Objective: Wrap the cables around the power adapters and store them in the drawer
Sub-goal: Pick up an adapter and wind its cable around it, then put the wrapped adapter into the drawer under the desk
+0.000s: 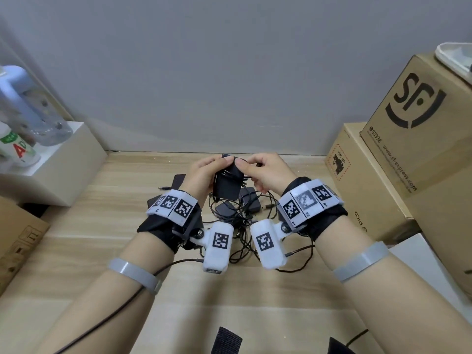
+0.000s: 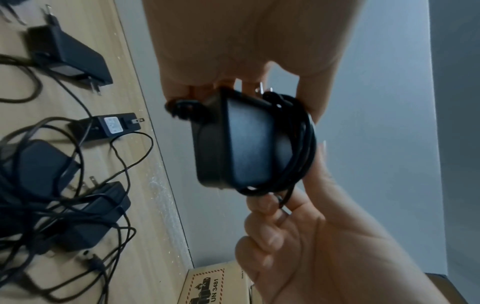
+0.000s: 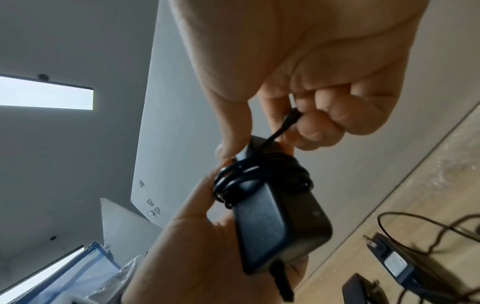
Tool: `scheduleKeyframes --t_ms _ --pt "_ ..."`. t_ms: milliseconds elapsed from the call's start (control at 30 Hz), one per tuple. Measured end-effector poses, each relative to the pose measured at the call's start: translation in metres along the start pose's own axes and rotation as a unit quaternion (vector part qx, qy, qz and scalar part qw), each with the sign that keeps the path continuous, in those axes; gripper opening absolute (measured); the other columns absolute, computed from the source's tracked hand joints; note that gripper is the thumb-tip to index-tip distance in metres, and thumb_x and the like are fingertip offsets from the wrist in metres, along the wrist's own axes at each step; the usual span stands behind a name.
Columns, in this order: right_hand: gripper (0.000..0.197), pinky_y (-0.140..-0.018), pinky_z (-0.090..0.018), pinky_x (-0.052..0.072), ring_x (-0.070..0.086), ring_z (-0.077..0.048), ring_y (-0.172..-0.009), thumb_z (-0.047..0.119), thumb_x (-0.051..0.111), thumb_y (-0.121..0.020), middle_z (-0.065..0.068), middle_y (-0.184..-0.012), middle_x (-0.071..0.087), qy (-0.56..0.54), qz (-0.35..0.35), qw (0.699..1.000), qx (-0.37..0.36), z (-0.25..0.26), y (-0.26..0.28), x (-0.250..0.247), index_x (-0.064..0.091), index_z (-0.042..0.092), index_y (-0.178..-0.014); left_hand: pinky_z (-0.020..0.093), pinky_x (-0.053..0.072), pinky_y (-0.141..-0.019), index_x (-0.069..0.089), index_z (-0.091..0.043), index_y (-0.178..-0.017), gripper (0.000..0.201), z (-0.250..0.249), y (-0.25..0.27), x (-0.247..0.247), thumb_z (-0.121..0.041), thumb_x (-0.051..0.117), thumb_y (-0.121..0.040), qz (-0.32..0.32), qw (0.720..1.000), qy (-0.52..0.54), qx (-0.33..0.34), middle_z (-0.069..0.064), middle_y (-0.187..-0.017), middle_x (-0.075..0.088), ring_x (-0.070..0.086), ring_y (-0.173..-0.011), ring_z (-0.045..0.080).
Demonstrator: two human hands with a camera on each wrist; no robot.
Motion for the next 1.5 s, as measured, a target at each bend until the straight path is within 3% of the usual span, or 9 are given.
scheduleKeyframes --t_ms 200,500,800,967,1033,1200,1267,1400,1500 --pt "0.02 -0.045 -0.021 0.042 0.053 -0.012 -0.046 0.039 0.066 -0.081 -0.002 -0.061 0.056 -0.028 0.072 0.996 0.037 -0.035 0.012 0.052 0.056 0.021 -0.079 0.02 0.05 -0.058 0.067 -0.005 -0.088 0.015 0.041 0.026 -0.027 -0.017 0.057 -0.087 -0.062 0.997 0.044 -0.031 0.001 -0.068 0.066 0.062 -0.064 0.012" --pt "0.016 -0.042 -0.019 0.043 0.051 -0.009 -0.042 0.031 0.065 -0.083 0.001 -0.056 0.051 -0.059 0.256 0.962 0.074 -0.073 0.05 0.202 0.056 0.019 -0.077 0.01 0.033 -0.035 0.06 -0.005 -0.088 0.014 0.123 0.129 -0.131 -0.018 0.056 -0.088 -0.254 0.959 0.072 -0.103 -0.004 -0.057 0.059 0.054 -0.046 0.008" --pt "0.021 -0.043 -0.023 0.041 0.052 -0.013 -0.041 0.032 0.068 -0.081 0.003 -0.05 0.053 -0.002 0.386 0.918 0.088 -0.08 0.14 0.358 0.054 0.02 -0.072 0.013 0.04 -0.043 0.063 -0.004 -0.088 0.013 0.186 0.276 -0.231 -0.016 0.058 -0.087 -0.392 0.899 0.161 -0.109 -0.002 -0.06 0.064 0.058 -0.049 0.007" --pt "0.024 -0.041 -0.023 0.038 0.048 -0.017 -0.041 0.03 0.069 -0.08 -0.006 -0.052 0.051 0.033 0.422 0.902 0.086 -0.082 0.202 0.438 0.051 0.018 -0.069 0.021 0.038 -0.044 0.066 -0.009 -0.098 0.034 0.224 0.363 -0.284 -0.034 0.069 -0.074 -0.421 0.884 0.159 -0.121 0.011 -0.078 0.064 0.057 -0.063 0.026" --pt "0.028 -0.041 -0.024 0.039 0.049 -0.018 -0.043 0.031 0.068 -0.081 -0.004 -0.053 0.052 0.051 0.449 0.889 0.081 -0.089 0.227 0.475 0.048 0.02 -0.065 0.027 0.046 -0.059 0.065 -0.013 -0.098 0.02 0.242 0.401 -0.308 -0.027 0.063 -0.084 -0.45 0.869 0.166 -0.121 0.005 -0.08 0.066 0.059 -0.071 0.021" --pt "0.03 -0.042 -0.022 0.039 0.048 -0.015 -0.04 0.027 0.063 -0.085 -0.004 -0.056 0.049 0.086 0.485 0.856 0.154 -0.142 0.274 0.552 0.043 0.016 -0.065 0.024 0.042 -0.081 0.062 -0.018 -0.105 0.016 0.314 0.503 -0.368 -0.021 0.059 -0.089 -0.572 0.792 0.122 -0.173 -0.006 -0.092 0.062 0.058 -0.088 0.01" --pt "0.032 -0.041 -0.021 0.038 0.047 -0.013 -0.037 0.026 0.063 -0.086 -0.004 -0.055 0.047 0.092 0.479 0.852 0.189 -0.17 0.284 0.576 0.042 0.017 -0.064 0.026 0.043 -0.09 0.055 -0.008 -0.118 0.033 0.347 0.547 -0.389 -0.01 0.063 -0.085 -0.642 0.736 0.104 -0.187 -0.002 -0.097 0.056 0.053 -0.091 0.01" --pt "0.027 -0.043 -0.024 0.041 0.048 -0.013 -0.041 0.028 0.061 -0.087 -0.005 -0.059 0.049 0.099 0.455 0.851 0.243 -0.216 0.288 0.619 0.045 0.014 -0.071 0.028 0.024 -0.112 0.025 -0.007 -0.14 0.078 0.4 0.615 -0.412 -0.003 0.069 -0.075 -0.724 0.638 0.011 -0.262 0.01 -0.14 0.033 0.033 -0.129 0.018" --pt "0.028 -0.04 -0.02 0.044 0.05 -0.013 -0.046 0.03 0.059 -0.089 -0.006 -0.061 0.049 0.086 0.431 0.85 0.29 -0.246 0.288 0.646 0.043 0.016 -0.072 0.037 0.017 -0.117 0.01 -0.009 -0.146 0.092 0.444 0.639 -0.415 -0.005 0.07 -0.077 -0.716 0.613 0.031 -0.333 0.012 -0.152 0.019 0.019 -0.141 0.023"
Point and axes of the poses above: each hand's wrist, its own y-axis away from the middle knuckle, its own x-axis out of the palm, z = x × y, the point moved 10 cm from there along -y, towards the middle knuckle
